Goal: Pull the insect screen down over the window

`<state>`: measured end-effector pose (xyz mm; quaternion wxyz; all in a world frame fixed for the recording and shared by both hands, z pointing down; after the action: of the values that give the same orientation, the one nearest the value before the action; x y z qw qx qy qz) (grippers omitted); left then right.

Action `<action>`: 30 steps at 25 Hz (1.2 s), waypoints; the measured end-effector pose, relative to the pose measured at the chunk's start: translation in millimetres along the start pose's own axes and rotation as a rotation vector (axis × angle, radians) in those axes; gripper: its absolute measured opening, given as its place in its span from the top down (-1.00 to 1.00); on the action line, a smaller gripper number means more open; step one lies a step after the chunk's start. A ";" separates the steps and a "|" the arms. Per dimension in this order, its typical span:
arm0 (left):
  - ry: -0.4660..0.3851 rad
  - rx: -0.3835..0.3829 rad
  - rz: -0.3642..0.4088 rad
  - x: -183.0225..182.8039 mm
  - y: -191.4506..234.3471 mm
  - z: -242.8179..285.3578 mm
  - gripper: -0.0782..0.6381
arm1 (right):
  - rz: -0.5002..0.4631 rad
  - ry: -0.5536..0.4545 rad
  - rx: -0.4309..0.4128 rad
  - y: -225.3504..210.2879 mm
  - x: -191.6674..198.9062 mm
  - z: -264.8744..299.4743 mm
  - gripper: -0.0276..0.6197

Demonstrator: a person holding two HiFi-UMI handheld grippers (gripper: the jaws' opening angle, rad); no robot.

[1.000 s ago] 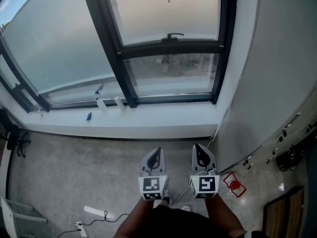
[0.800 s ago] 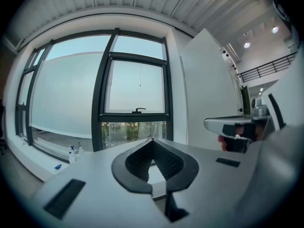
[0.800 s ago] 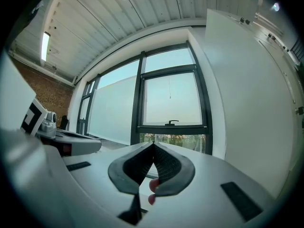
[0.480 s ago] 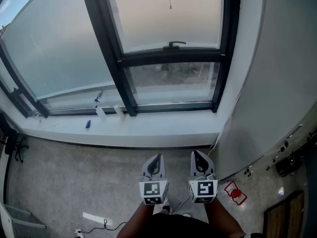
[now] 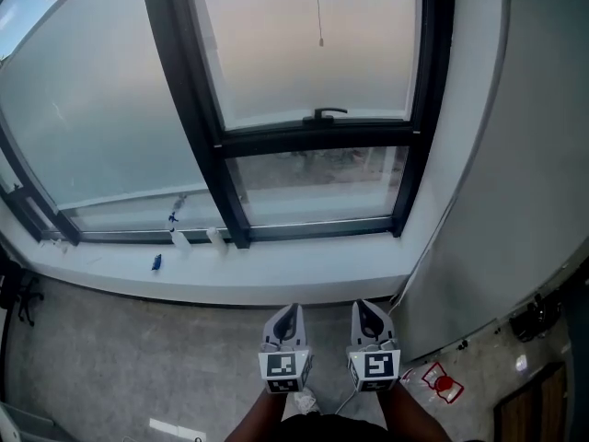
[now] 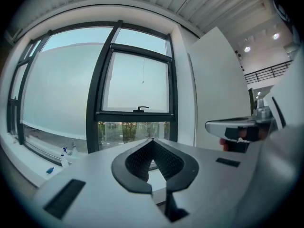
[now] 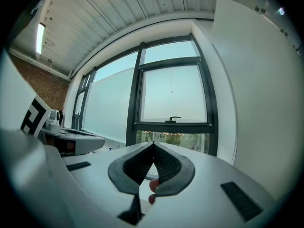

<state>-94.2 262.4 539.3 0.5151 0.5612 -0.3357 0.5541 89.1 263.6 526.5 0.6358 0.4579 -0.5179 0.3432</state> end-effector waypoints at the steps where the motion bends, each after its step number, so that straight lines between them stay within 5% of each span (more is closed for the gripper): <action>1: -0.002 0.016 0.010 -0.7 6.3 6.6 0.80 | 0.004 0.002 0.008 1.2 -1.2 7.6 0.91; 13: -0.016 0.049 0.054 -33.7 62.1 50.4 0.80 | 0.014 -0.012 0.042 29.1 -15.2 74.7 0.91; 22: -0.015 0.096 0.048 -29.8 59.6 85.9 0.80 | 0.021 0.006 0.052 12.0 -10.1 105.1 0.91; 30: -0.005 0.062 0.027 -46.0 56.1 137.8 0.80 | 0.003 -0.011 -0.003 -17.3 -14.1 154.3 0.91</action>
<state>-116.6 108.9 526.3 0.4890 0.5737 -0.3271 0.5698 48.5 113.5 515.6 0.6331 0.4579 -0.5226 0.3411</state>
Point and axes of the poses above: the fingertips, and each gripper's own axes: z forward along the fingers, y to its left, x out of its underside, the point moved 8 cm from there along -z, backward along the fingers, and after that the axes turned 9 degrees about -z, right-handed, at the moved point
